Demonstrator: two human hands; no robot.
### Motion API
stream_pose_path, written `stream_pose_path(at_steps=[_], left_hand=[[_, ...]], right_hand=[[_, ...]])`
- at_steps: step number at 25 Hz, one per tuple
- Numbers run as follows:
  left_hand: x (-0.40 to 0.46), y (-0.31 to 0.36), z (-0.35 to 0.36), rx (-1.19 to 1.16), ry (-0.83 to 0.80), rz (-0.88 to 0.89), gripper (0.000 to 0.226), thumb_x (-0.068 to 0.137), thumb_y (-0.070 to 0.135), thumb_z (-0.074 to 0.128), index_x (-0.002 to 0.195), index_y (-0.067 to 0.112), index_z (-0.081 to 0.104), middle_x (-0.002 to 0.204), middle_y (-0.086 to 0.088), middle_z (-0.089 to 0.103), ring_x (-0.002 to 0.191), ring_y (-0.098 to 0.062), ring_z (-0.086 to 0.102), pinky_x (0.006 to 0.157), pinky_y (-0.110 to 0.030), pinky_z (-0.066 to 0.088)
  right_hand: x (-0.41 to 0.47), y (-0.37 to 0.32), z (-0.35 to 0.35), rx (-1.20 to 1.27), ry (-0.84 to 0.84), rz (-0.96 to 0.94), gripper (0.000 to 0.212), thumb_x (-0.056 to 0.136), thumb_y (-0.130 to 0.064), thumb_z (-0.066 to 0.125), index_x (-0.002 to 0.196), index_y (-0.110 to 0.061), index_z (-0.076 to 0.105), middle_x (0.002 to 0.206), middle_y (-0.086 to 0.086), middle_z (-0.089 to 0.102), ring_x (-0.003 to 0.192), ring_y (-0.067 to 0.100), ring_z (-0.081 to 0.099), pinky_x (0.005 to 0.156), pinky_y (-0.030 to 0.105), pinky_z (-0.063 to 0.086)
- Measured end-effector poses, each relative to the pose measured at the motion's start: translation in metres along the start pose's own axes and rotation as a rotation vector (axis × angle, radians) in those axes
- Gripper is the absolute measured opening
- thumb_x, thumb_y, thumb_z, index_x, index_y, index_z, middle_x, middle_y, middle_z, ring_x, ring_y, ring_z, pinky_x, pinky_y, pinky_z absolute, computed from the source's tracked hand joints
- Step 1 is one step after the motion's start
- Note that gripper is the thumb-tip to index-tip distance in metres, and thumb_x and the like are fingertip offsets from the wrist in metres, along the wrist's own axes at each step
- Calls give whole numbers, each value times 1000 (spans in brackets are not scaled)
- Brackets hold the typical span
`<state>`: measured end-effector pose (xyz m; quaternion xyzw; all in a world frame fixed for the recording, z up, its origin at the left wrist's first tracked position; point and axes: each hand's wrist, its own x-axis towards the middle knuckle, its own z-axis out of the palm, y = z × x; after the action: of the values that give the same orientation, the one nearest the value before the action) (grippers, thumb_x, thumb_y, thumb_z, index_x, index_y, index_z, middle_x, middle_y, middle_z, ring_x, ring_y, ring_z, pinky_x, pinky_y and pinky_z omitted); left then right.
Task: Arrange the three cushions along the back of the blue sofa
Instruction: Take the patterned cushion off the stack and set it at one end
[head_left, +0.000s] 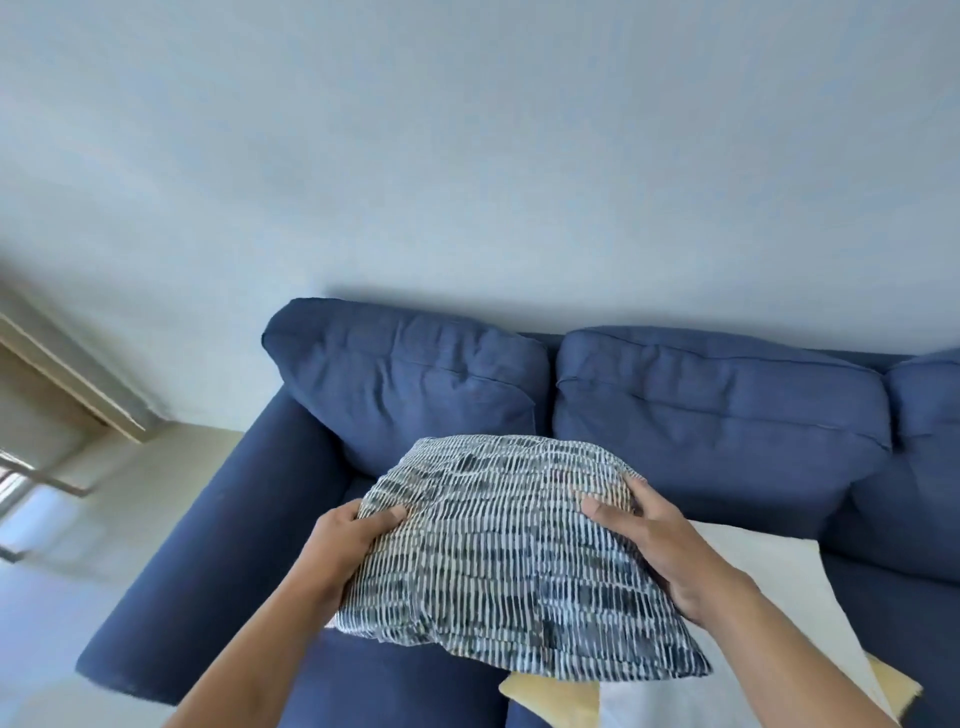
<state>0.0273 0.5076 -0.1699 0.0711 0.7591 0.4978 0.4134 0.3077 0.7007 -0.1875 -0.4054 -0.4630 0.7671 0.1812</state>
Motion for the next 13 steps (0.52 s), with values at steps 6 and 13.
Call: stream_pose_path(at_steps=[6, 13], left_hand=[[56, 2, -105, -83, -95, -132, 51, 81, 19, 85, 120, -9, 69, 107, -32, 78, 105, -52, 74, 90, -58, 62], [152, 16, -211, -57, -276, -194, 34, 93, 16, 71, 127, 9, 71, 116, -23, 79, 107, -44, 76, 82, -47, 65]], right_hand=[[52, 19, 85, 164, -85, 61, 45, 88, -24, 80, 130, -13, 70, 127, 24, 73, 117, 48, 69, 109, 64, 46], [131, 74, 187, 343, 113, 221, 44, 89, -16, 70, 131, -1, 67, 126, 29, 71, 112, 47, 70, 85, 48, 62]])
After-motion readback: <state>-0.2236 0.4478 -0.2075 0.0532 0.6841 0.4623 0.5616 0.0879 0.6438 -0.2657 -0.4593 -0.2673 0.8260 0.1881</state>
